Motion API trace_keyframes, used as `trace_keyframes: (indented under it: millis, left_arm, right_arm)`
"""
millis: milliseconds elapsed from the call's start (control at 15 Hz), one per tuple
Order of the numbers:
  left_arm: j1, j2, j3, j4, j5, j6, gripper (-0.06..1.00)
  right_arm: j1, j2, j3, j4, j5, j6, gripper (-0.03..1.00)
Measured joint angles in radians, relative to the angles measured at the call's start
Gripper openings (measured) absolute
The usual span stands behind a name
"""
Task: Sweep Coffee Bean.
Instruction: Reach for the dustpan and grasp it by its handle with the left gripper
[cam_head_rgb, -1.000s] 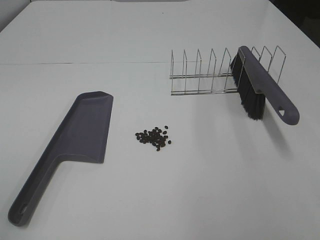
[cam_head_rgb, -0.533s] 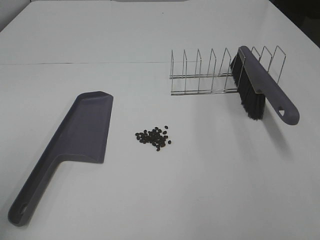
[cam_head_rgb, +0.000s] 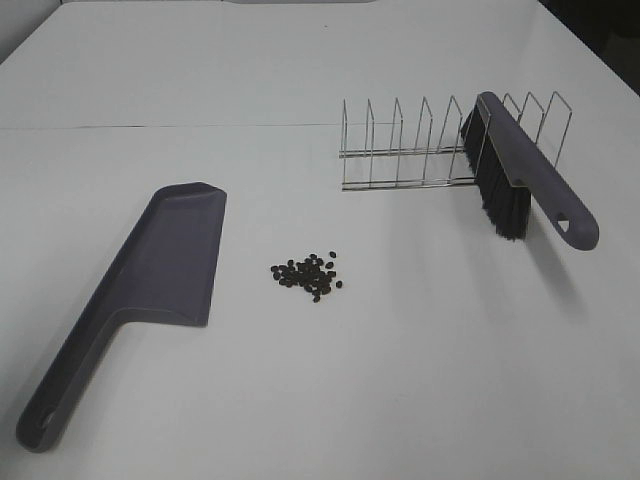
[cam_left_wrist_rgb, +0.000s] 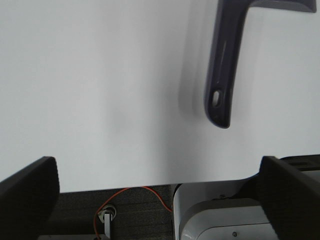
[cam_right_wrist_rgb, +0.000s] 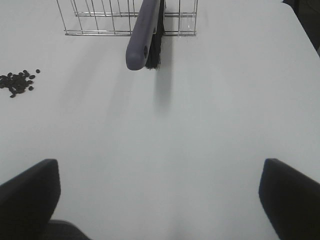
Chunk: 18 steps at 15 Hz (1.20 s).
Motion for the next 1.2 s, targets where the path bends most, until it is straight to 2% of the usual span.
trace_keyframes:
  millis: [67, 200, 600, 800, 1000, 1200]
  left_arm:
    - [-0.064, 0.053, 0.0, 0.016, -0.05, -0.054, 0.99]
    - [-0.144, 0.185, 0.0, 0.032, -0.151, -0.141, 0.99]
    - [-0.167, 0.512, -0.001, 0.06, -0.437, -0.162, 0.99]
    - [-0.185, 0.588, -0.001, 0.05, -0.464, -0.162, 0.99]
    - [-0.187, 0.663, -0.001, 0.042, -0.542, -0.162, 0.99]
    - [-0.187, 0.732, -0.02, 0.042, -0.549, -0.166, 0.95]
  right_arm:
    - [0.0, 0.0, 0.0, 0.0, 0.0, 0.0, 0.98]
    - [0.0, 0.0, 0.0, 0.0, 0.0, 0.0, 0.98]
    - [0.0, 0.0, 0.0, 0.0, 0.0, 0.0, 0.98]
    - [0.0, 0.0, 0.0, 0.0, 0.0, 0.0, 0.98]
    - [0.0, 0.0, 0.0, 0.0, 0.0, 0.0, 0.98]
    - [0.0, 0.0, 0.0, 0.0, 0.0, 0.0, 0.98]
